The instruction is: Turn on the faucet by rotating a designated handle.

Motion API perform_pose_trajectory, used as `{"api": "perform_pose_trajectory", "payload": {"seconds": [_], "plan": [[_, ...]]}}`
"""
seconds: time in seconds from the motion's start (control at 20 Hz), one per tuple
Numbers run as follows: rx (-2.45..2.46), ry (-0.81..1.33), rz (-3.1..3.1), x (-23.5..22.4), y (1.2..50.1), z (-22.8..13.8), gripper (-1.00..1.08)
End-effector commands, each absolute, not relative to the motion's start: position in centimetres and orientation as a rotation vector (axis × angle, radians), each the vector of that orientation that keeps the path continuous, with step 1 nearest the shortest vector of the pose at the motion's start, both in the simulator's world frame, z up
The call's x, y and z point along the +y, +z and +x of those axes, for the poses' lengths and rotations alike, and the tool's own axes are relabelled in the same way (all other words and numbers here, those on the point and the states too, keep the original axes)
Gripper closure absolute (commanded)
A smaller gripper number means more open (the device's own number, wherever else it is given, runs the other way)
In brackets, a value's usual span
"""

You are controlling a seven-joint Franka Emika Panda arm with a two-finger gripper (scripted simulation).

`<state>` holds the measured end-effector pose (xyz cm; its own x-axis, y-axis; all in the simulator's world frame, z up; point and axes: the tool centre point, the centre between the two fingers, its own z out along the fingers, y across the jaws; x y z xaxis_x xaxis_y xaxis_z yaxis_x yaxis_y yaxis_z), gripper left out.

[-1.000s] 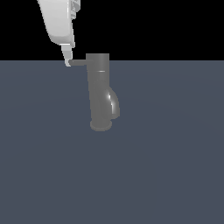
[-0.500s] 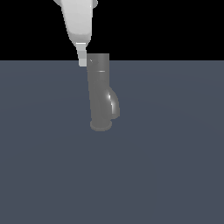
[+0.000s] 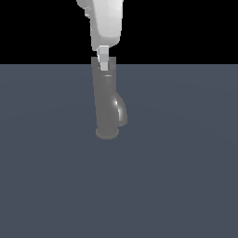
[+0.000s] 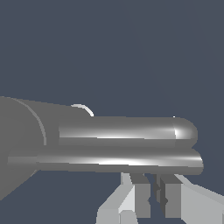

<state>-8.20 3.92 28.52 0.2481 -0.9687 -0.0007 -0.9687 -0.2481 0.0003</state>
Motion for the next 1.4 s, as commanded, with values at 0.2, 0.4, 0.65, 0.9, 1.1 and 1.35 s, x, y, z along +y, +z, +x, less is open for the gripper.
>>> {"api": "perform_pose_trajectory", "payload": {"seconds": [0.2,0.4,0.65,0.9,1.1,1.35], "plan": [[1.950,-0.001,-2.463,-0.5,28.5,-7.1,1.08],[1.952,0.000,-2.461,-2.6,28.5,-6.6,1.08],[1.913,0.002,-2.491,-1.6,28.5,-6.1,1.08],[1.919,0.001,-2.487,-2.6,28.5,-4.7,1.08],[1.924,0.001,-2.483,-3.3,28.5,-3.6,1.08],[1.929,0.001,-2.479,-4.3,28.5,-2.3,1.08]]}}
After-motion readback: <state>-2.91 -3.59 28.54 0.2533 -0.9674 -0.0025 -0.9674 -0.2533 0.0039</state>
